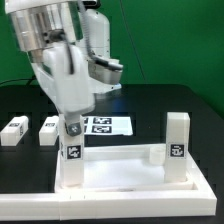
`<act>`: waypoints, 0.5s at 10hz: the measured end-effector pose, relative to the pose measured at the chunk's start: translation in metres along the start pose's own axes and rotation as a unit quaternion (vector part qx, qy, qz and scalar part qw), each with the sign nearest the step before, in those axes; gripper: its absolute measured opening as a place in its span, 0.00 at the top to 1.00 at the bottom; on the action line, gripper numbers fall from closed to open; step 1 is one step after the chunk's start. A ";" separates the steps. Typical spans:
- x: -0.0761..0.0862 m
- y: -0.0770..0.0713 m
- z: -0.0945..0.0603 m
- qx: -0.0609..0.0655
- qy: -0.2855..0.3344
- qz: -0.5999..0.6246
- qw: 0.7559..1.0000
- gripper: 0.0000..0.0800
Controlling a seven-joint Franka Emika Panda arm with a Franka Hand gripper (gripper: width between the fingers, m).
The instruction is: Assemble desk
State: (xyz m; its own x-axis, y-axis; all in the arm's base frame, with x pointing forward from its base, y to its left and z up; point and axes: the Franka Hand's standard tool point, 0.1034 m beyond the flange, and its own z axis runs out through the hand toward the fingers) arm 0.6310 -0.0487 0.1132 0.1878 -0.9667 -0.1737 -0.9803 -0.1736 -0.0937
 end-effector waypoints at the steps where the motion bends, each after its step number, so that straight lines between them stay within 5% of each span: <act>1: 0.001 -0.001 0.000 0.006 -0.001 0.061 0.998 0.63; 3: 0.000 -0.002 0.000 0.006 -0.002 0.098 0.995 0.63; 4: 0.000 -0.002 0.000 0.006 -0.002 0.077 0.997 0.55; 5: -0.002 -0.002 0.001 0.006 -0.002 0.075 0.997 0.32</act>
Offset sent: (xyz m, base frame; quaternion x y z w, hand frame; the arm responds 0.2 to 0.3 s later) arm 0.0000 0.0000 0.0000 0.0000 0.0000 -0.0650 0.9979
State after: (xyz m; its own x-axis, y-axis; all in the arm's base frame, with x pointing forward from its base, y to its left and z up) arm 0.6326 -0.0463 0.1131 0.0387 -0.9810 -0.1901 -0.9967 -0.0242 -0.0777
